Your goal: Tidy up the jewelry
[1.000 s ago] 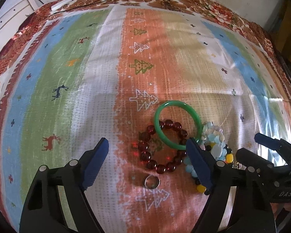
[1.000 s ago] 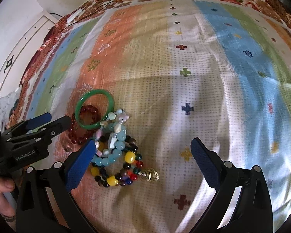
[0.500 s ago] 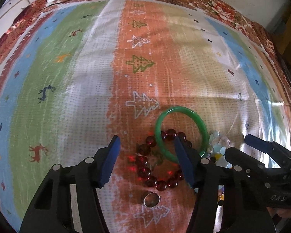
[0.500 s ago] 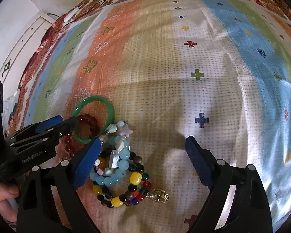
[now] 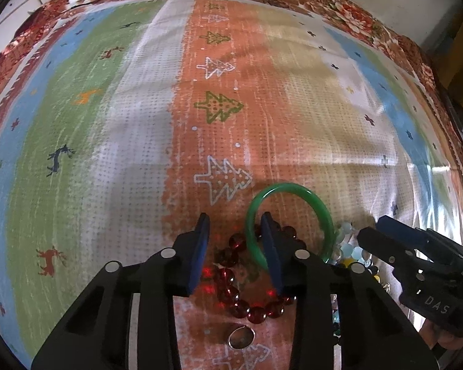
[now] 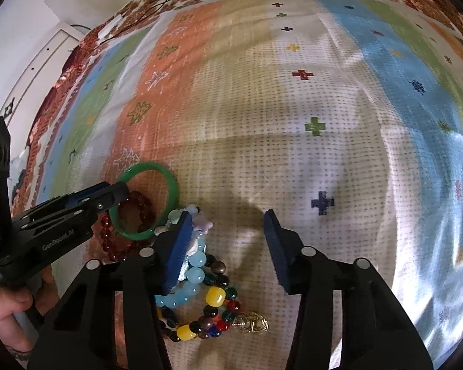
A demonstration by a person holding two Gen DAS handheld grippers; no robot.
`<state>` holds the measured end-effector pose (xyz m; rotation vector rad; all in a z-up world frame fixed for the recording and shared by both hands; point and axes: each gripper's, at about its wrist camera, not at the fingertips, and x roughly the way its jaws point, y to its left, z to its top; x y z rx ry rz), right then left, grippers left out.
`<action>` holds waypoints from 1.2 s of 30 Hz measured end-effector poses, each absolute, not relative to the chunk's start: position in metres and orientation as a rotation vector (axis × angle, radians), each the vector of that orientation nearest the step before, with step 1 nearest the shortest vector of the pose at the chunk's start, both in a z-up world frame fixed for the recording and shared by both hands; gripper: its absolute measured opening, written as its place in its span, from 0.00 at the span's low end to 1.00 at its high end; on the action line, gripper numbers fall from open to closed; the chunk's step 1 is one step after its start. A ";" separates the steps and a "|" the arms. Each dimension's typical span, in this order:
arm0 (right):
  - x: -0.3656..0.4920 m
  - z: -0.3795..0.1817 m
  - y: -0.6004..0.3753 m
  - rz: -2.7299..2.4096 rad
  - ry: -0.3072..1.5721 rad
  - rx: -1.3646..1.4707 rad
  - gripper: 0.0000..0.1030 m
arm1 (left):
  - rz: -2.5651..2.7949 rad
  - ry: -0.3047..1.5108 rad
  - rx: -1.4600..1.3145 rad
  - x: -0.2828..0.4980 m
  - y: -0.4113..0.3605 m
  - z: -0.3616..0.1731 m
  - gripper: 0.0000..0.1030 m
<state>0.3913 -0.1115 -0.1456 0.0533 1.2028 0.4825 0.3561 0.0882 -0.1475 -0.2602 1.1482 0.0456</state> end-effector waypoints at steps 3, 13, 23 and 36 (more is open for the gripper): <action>0.393 -0.147 -0.112 0.486 1.207 0.063 0.28 | 0.031 1.146 -0.247 0.358 0.086 -0.148 0.25; 0.391 -0.151 -0.114 0.494 1.224 0.086 0.14 | 0.032 1.149 -0.226 0.355 0.081 -0.148 0.15; 0.387 -0.139 -0.115 0.512 1.203 0.062 0.00 | 0.033 1.136 -0.252 0.351 0.086 -0.142 0.07; 0.392 -0.149 -0.128 0.484 1.273 0.099 0.12 | 0.028 1.111 -0.250 0.348 0.086 -0.133 0.07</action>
